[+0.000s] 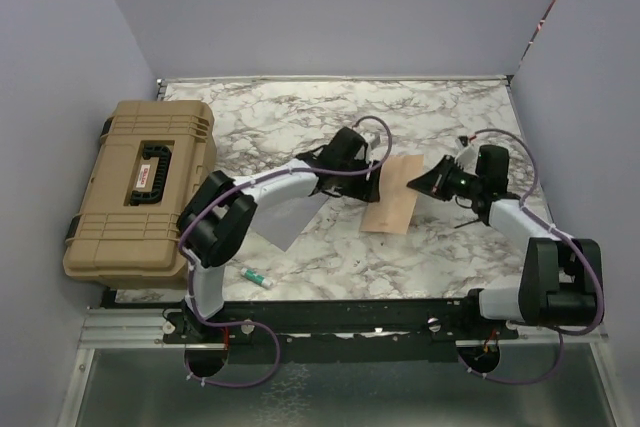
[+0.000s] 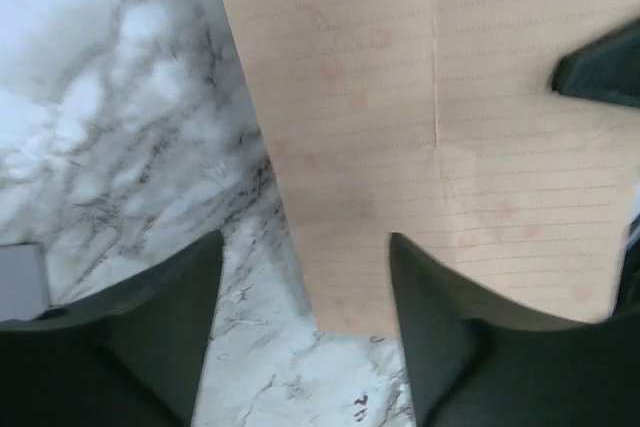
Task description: Place the letter into the envelope and seal it
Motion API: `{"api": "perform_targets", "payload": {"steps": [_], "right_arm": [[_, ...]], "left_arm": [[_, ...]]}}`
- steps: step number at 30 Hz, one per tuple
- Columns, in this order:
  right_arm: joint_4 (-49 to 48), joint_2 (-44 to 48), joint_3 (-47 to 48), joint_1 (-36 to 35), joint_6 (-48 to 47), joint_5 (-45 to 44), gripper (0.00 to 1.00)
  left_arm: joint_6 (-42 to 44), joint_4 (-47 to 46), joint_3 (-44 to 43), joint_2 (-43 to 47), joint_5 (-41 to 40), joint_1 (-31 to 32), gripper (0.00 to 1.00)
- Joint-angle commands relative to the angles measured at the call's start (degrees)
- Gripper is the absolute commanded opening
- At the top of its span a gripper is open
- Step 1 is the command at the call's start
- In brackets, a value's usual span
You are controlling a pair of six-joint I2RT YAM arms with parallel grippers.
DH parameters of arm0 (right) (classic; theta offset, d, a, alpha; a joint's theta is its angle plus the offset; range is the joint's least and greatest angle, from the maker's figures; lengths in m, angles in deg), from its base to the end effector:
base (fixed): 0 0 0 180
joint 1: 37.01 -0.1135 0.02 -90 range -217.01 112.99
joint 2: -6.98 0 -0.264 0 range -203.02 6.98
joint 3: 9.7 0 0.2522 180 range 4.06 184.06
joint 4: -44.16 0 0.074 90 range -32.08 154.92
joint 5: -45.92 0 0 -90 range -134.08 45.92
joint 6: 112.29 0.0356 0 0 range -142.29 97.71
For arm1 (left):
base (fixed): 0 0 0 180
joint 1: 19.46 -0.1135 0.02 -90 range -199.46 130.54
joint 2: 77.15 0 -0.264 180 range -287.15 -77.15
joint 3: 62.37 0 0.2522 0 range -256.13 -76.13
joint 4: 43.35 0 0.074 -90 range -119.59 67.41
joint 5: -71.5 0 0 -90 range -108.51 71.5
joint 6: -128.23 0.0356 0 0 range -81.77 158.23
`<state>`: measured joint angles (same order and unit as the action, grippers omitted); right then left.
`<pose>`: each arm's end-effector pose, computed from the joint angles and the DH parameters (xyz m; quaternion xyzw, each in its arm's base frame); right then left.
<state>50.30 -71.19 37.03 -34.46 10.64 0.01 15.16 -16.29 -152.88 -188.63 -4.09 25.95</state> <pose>0.2608 0.0132 0.1796 0.0955 0.8426 0.4322 0.3068 0.2919 -0.3087 0.1883 0.2235 0.9001 -0.2967 0.2278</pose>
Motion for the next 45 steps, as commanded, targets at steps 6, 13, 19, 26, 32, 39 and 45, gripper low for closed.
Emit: {"api": "perform_targets", "payload": {"steps": [6,13,19,26,32,39,45], "right_arm": [[6.40,8.32,17.52,-0.26,-2.17,0.35,0.00],[0.75,8.69,30.60,-0.26,7.46,6.39,0.00],[-10.05,7.97,38.78,-0.26,19.80,12.54,0.00],[-25.54,7.39,38.99,-0.26,31.82,18.69,0.00],[-26.83,7.57,38.22,-0.26,32.44,18.81,0.00],[-27.88,8.06,37.93,-0.29,32.78,18.12,0.00],[-30.00,8.24,38.04,-0.26,34.47,18.23,0.00]], "left_arm": [[-1.73,-0.88,-8.51,14.64,0.43,-7.94,0.99],[-3.04,-2.21,-16.50,16.66,15.91,-11.67,0.99],[-7.52,-2.24,-22.28,17.39,20.70,-12.01,0.98],[-10.68,-10.83,-18.26,21.79,23.71,-12.01,0.86],[-28.46,-36.17,-8.84,26.25,28.53,-12.01,0.59],[-33.24,-40.55,-3.80,27.83,29.06,-12.10,0.18],[-33.85,-40.81,-2.00,28.25,27.03,-12.17,0.00]]}}
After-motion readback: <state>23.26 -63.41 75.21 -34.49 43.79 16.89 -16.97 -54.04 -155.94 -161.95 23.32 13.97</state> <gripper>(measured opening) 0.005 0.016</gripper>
